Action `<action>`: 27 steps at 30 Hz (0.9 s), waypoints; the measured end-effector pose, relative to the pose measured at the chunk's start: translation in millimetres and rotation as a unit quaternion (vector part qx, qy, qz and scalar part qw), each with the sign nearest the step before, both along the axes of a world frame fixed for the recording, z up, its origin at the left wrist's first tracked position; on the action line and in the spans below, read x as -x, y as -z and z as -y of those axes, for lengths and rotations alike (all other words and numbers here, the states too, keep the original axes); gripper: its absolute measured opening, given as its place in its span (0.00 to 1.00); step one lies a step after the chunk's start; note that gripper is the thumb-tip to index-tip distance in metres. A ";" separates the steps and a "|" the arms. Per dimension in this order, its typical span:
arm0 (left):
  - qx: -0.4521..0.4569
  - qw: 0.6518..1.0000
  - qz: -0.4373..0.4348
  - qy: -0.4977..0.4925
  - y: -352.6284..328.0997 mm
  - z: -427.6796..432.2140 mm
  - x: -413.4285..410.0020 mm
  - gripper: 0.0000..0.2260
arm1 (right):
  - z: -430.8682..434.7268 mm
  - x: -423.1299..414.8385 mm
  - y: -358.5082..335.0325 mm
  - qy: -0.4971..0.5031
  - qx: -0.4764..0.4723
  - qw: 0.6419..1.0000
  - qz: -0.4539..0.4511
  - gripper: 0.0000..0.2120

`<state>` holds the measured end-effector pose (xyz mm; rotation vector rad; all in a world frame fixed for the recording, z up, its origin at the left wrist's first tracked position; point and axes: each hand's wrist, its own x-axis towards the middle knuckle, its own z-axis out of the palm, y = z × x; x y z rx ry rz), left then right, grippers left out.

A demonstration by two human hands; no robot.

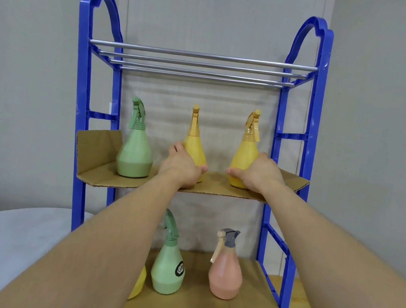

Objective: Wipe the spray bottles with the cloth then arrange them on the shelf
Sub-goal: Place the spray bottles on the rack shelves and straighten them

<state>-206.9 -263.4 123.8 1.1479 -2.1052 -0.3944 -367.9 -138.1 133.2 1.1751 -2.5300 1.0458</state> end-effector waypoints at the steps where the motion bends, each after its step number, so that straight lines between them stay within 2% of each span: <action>1: 0.003 1.000 0.002 -0.001 0.1 0.1 -0.2 0.44 | -0.1 -0.8 0.4 0.000 0.000 1.000 0.001 0.49; 17: 0.019 1.000 0.015 0.009 -8.6 4.2 -13.6 0.49 | -3.7 -7.8 -4.1 0.000 -0.003 1.000 0.011 0.52; 19: 0.025 0.999 0.026 0.011 -9.7 5.3 -15.2 0.51 | -4.2 -8.4 -4.3 0.001 0.004 1.000 0.025 0.55; 23: 0.027 0.998 0.046 0.014 -13.3 3.0 -21.6 0.55 | -18.1 -13.7 -9.8 0.010 0.017 0.999 0.045 0.68; 27: 0.026 0.998 0.062 0.020 -21.8 -5.4 -43.7 0.55 | -44.8 -31.8 -22.5 0.020 -0.002 1.000 0.016 0.65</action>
